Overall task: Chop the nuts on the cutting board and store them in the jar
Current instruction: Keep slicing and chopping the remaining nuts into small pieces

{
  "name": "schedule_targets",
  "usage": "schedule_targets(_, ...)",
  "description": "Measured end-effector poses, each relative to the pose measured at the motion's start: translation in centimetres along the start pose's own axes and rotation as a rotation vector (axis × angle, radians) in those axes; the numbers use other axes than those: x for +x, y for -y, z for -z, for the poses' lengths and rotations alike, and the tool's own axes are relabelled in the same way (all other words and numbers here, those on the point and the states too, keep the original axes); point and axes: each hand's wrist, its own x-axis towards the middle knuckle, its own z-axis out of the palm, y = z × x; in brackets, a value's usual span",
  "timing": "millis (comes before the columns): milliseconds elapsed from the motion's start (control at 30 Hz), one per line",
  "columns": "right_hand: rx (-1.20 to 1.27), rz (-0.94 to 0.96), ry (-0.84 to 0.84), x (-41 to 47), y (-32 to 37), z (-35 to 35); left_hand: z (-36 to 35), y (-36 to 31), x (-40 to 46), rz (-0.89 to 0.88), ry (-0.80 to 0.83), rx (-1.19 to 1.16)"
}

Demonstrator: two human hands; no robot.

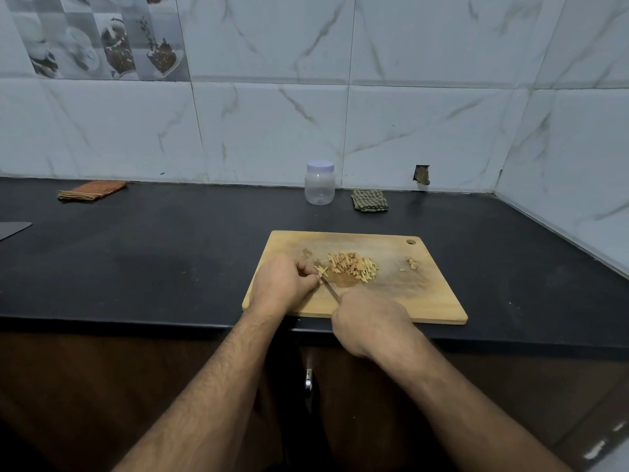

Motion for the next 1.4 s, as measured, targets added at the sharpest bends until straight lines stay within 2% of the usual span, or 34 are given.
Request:
schedule_targets(533,0.009,0.032,-0.078,0.5,0.2,0.5,0.4,0.1,-0.2,-0.019,0.022,-0.046)
schedule_targets(1000,-0.005,0.013,-0.015,0.5,0.7,0.6,0.3,-0.1,0.2,0.003,0.036,-0.044)
schedule_targets(1233,0.028,-0.018,-0.019,-1.3,-1.0,-0.2,1.6,-1.3,1.1,0.076,0.178,-0.001)
schedule_targets(1400,0.062,-0.01,-0.051,-1.0,-0.8,0.0,2.4,-1.5,1.8,0.149,0.281,-0.119)
